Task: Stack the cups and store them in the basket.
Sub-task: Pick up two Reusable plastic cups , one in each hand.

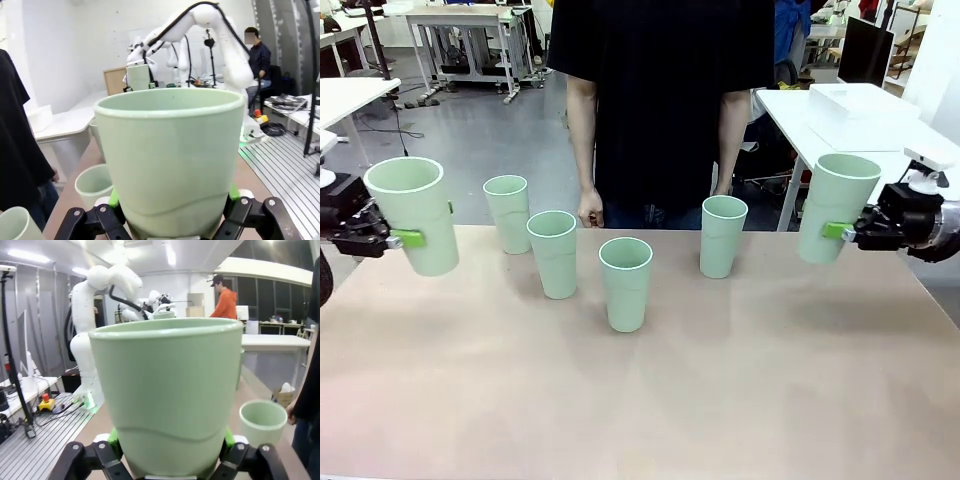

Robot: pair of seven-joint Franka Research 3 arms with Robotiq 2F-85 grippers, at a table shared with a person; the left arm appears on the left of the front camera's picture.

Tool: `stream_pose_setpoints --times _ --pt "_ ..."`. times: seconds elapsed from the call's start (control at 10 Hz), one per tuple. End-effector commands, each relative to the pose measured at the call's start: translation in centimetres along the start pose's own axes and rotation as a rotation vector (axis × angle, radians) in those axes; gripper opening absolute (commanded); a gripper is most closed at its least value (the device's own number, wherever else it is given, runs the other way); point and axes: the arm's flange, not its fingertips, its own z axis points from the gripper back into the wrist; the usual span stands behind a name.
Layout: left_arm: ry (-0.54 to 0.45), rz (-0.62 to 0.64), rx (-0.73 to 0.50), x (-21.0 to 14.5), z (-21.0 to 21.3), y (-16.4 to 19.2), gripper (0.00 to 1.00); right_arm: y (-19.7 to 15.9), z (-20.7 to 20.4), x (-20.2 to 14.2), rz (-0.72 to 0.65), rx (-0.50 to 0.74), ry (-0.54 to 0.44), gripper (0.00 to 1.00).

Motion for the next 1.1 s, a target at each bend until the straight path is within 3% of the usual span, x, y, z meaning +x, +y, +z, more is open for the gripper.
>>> stream_pose_setpoints --times 0.0,0.5,1.0 --pt "0.014 0.037 0.120 2.8 -3.7 -0.4 0.85 1.2 -3.3 1.9 -0.008 -0.095 -0.028 0.84" --pt "-0.057 0.089 0.181 6.9 -8.8 1.4 0.85 1.2 -8.1 2.5 -0.002 -0.167 -0.019 0.84" --pt "-0.094 0.066 0.151 4.7 -9.4 1.0 0.85 1.7 -7.1 2.7 -0.008 -0.145 0.002 0.84"
